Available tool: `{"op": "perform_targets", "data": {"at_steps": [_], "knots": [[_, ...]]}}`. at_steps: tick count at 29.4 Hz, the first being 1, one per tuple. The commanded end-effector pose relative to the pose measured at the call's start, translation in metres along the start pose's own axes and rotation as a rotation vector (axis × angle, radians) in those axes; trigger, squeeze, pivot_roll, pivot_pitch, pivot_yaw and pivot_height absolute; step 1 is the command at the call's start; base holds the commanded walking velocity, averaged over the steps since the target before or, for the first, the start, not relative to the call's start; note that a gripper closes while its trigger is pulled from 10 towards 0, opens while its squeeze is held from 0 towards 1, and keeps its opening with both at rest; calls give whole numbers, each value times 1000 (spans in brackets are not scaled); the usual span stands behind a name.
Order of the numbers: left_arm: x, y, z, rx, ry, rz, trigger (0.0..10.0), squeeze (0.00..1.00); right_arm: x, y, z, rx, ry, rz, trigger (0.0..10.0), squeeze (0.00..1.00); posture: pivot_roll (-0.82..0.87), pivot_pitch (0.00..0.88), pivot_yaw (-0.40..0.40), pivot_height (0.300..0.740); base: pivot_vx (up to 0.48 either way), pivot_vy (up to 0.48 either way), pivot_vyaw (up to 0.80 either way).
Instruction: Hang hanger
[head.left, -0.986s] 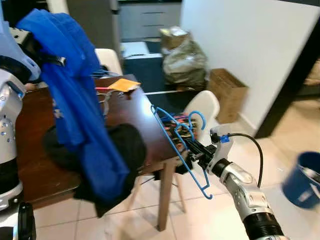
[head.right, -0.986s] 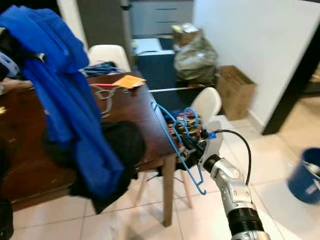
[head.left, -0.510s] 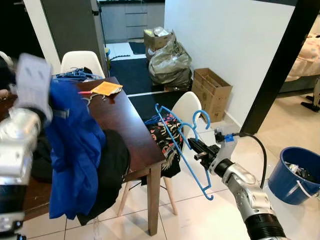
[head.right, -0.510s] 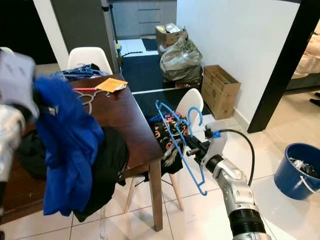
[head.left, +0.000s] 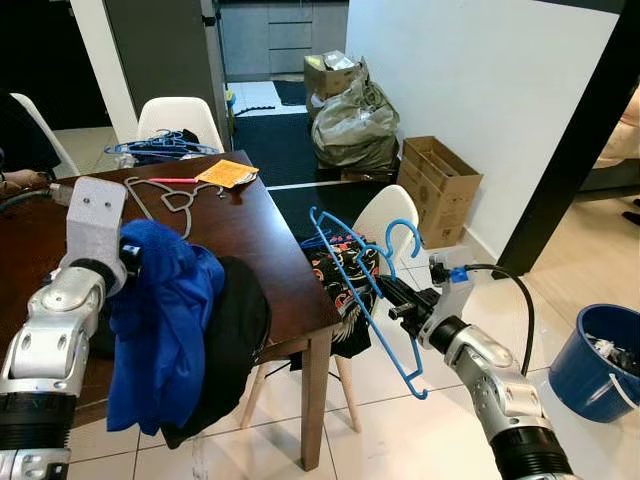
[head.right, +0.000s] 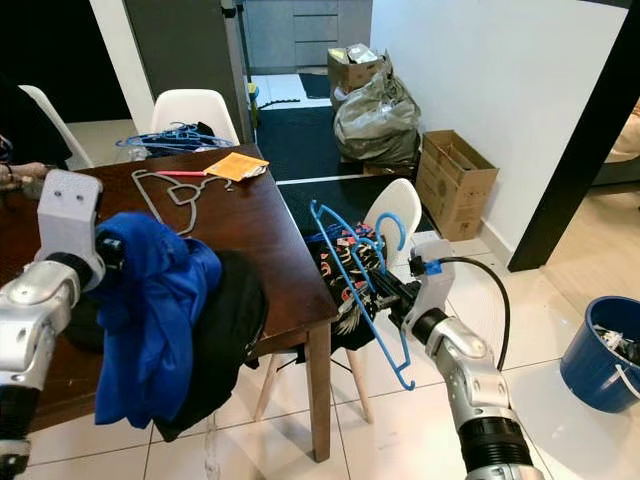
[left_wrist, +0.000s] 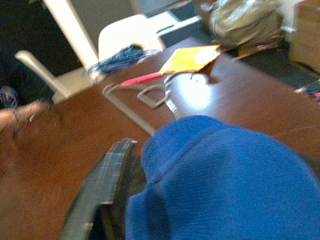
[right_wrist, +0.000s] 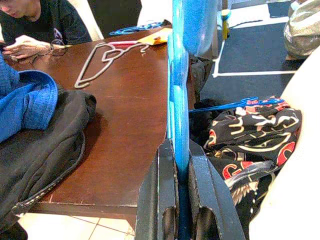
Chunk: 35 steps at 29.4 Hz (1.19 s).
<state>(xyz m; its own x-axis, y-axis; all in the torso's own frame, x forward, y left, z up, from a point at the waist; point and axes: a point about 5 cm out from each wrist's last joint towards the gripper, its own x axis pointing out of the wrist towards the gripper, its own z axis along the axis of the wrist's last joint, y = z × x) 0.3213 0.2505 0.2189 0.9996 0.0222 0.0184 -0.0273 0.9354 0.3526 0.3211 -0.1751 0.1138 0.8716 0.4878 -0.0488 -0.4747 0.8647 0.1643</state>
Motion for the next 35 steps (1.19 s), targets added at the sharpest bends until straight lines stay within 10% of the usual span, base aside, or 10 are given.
{"op": "perform_targets", "data": {"at_steps": [1, 9, 16, 20, 27, 28, 29, 30, 35], "knots": [[-2, -2, 6, 86, 11, -35, 10000, 1000, 1, 2, 1, 7, -5, 7, 10000, 0, 3, 0, -1, 731, 0, 0, 0], [-5, 18, 24, 350, 46, 93, 10000, 1000, 2, 3, 0, 16, -6, 8, 10000, 0, 11, 0, 3, 731, 0, 0, 0], [-21, 34, -4, 536, 304, 45, 10000, 1000, 4, 3, -1, 26, -2, 14, 10000, 0, 14, 0, 5, 731, 0, 0, 0], [-30, 43, -13, 554, 396, 9, 10000, 1000, 4, 3, -1, 29, 0, 15, 10000, 0, 18, 0, 3, 731, 0, 0, 0], [-38, 37, -14, 356, 401, -137, 10000, 1000, 4, 3, -2, 32, 4, 19, 10000, 0, 18, 0, 3, 731, 0, 0, 0], [-38, 33, -11, 280, 375, -169, 10000, 373, 4, 3, -2, 32, 3, 19, 10000, 0, 13, 0, 1, 731, 0, 0, 0], [-38, 33, -11, 280, 375, -169, 10000, 373, 4, 3, -2, 32, 3, 19, 10000, 0, 13, 0, 1, 731, 0, 0, 0], [-38, 28, -6, 203, 336, -219, 10000, 0, 4, 3, -1, 31, 3, 18, 10000, 0, 13, 0, 1, 731, 0, 0, 0], [-45, 16, 5, 93, 270, -374, 10000, 0, 3, 3, -1, 30, 2, 17, 10000, 0, 9, 0, 1, 731, 0, 0, 0]]}}
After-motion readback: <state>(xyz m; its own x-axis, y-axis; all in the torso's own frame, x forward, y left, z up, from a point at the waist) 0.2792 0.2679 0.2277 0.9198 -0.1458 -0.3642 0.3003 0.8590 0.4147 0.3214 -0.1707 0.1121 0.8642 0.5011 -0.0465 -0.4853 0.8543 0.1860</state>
